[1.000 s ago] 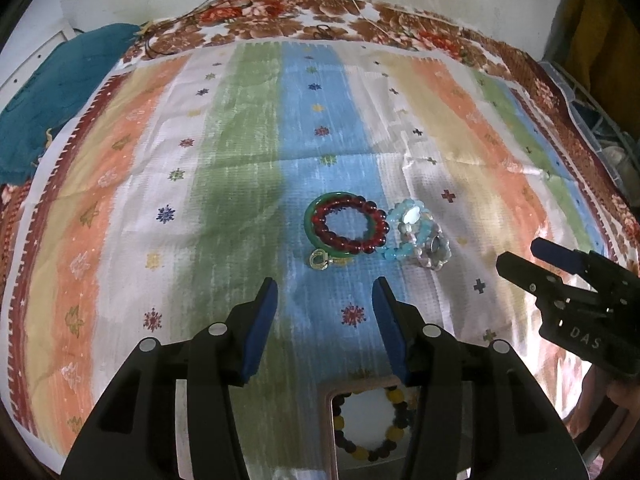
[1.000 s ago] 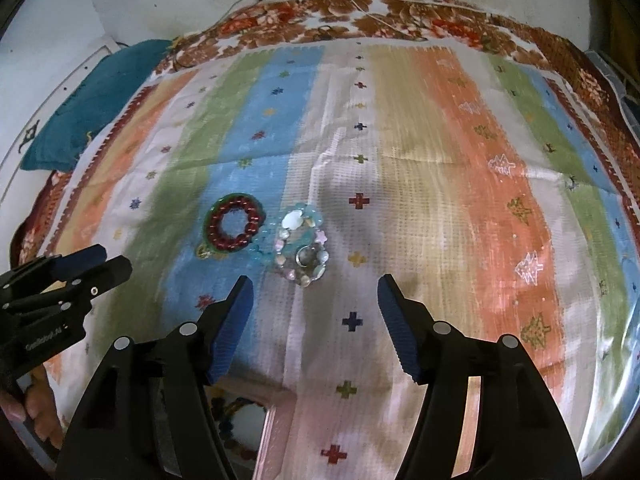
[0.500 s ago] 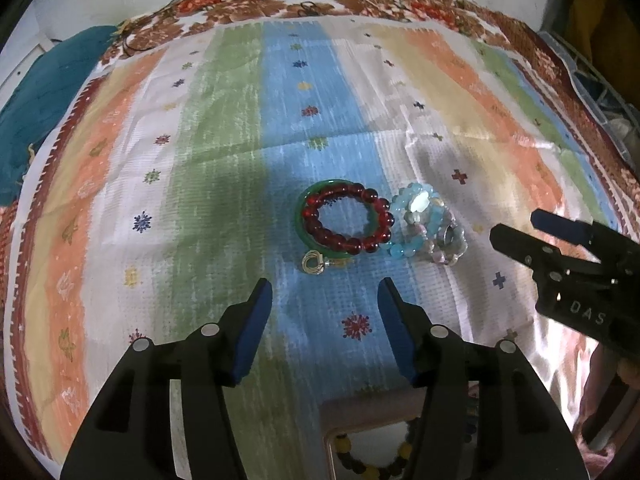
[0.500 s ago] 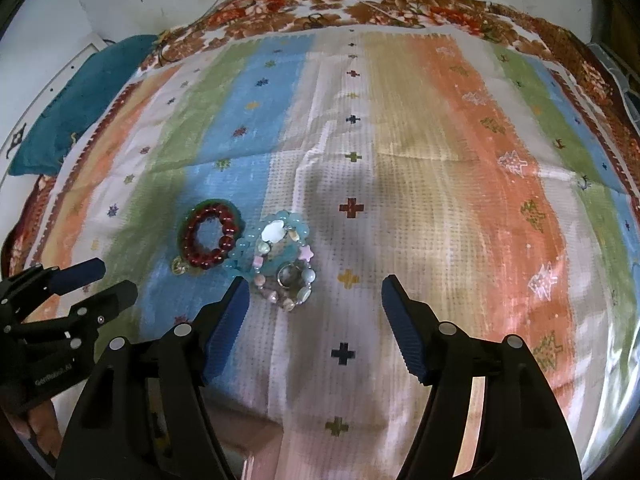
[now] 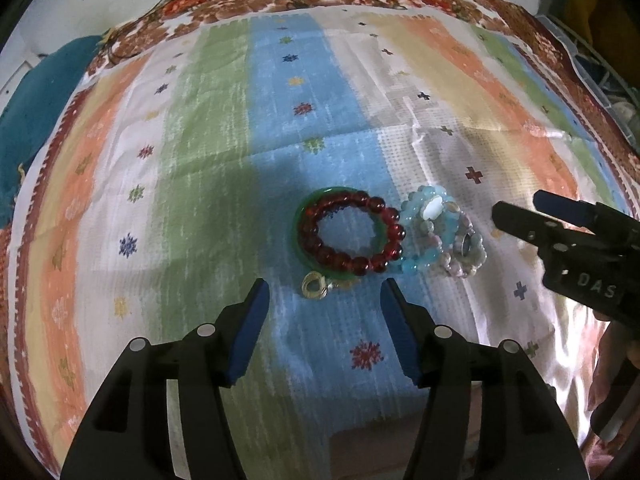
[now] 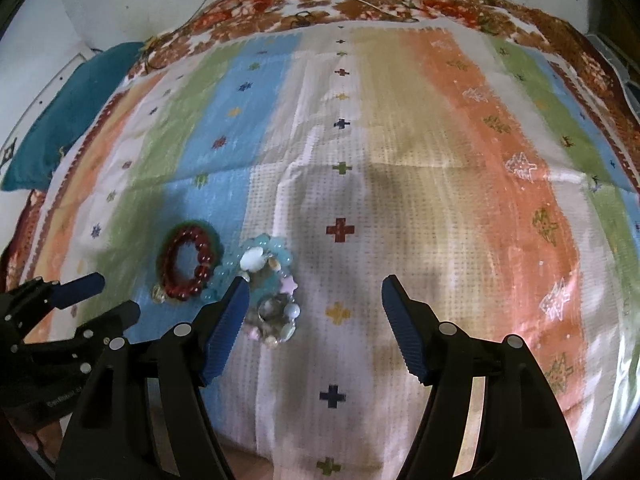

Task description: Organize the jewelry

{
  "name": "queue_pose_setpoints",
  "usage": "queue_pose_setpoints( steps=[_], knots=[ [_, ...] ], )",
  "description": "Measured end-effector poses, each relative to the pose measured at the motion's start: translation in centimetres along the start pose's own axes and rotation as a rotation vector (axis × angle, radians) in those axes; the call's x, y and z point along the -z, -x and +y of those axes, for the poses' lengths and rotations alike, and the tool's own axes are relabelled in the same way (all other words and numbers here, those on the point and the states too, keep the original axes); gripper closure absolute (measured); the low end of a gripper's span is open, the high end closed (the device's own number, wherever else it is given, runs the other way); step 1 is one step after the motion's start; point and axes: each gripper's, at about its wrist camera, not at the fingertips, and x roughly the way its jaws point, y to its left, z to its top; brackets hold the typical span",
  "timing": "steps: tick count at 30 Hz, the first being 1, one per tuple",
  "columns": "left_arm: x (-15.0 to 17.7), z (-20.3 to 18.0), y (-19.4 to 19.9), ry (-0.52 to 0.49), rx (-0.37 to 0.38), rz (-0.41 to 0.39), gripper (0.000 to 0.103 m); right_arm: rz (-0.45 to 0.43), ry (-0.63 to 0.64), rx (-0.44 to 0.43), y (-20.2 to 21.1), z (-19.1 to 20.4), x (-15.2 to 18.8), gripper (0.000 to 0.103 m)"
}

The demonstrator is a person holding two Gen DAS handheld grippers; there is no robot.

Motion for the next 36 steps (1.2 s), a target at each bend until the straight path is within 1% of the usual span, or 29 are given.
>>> queue_pose_setpoints(
  steps=[3,5,11,15,19,22,25,30,31,32,33,35,36],
  knots=[
    [-0.2,-0.4,-0.4,-0.023,0.001,0.002,0.045,0.023,0.012,0.009,-1.0,0.1,0.0,0.034],
    [-0.4,-0.5,-0.8,-0.043,-0.019,-0.004,0.045,0.031,0.011,0.012,-1.5,0.0,0.0,0.034],
    [-0.7,-0.4,-1.7,-0.051,-0.016,0.010,0.045,0.041,-0.008,0.004,-2.5,-0.3,-0.3,0.034],
    [-0.8,-0.9,-1.9,-0.070,-0.012,0.008,0.045,0.045,0.004,0.033,-2.9,0.1,-0.5,0.034],
    [-1.0,-1.4,-2.3,-0.089,-0.031,0.005,0.045,0.056,0.019,0.044,-3.6,0.3,-0.7,0.034],
    [-1.1,-1.6,-2.8,-0.104,-0.047,0.017,0.045,0.051,0.013,0.059,-3.8,0.1,-0.7,0.034],
    [-1.5,-1.5,-2.7,-0.110,-0.046,0.006,0.045,0.057,-0.004,0.048,-4.1,-0.3,-0.8,0.034],
    [-1.7,-2.0,-3.3,-0.138,-0.040,0.023,0.045,0.061,0.009,0.047,-4.1,-0.1,-0.8,0.035],
    [-1.7,-2.1,-3.4,-0.149,-0.044,0.027,0.045,0.062,0.011,0.042,-4.2,-0.1,-0.8,0.038],
    [-1.6,-2.4,-3.5,-0.163,-0.053,0.029,0.045,0.065,0.012,0.032,-4.2,0.0,-0.8,0.044],
    [-1.6,-2.5,-3.5,-0.171,-0.059,0.029,0.046,0.069,0.013,0.021,-4.1,0.1,-0.8,0.047],
    [-1.5,-2.9,-3.4,-0.187,-0.049,0.030,0.057,0.074,0.019,0.012,-4.1,0.3,-0.8,0.054],
    [-1.4,-3.0,-3.4,-0.187,-0.039,0.031,0.061,0.077,0.021,0.001,-4.1,0.3,-0.7,0.057]
  ],
)
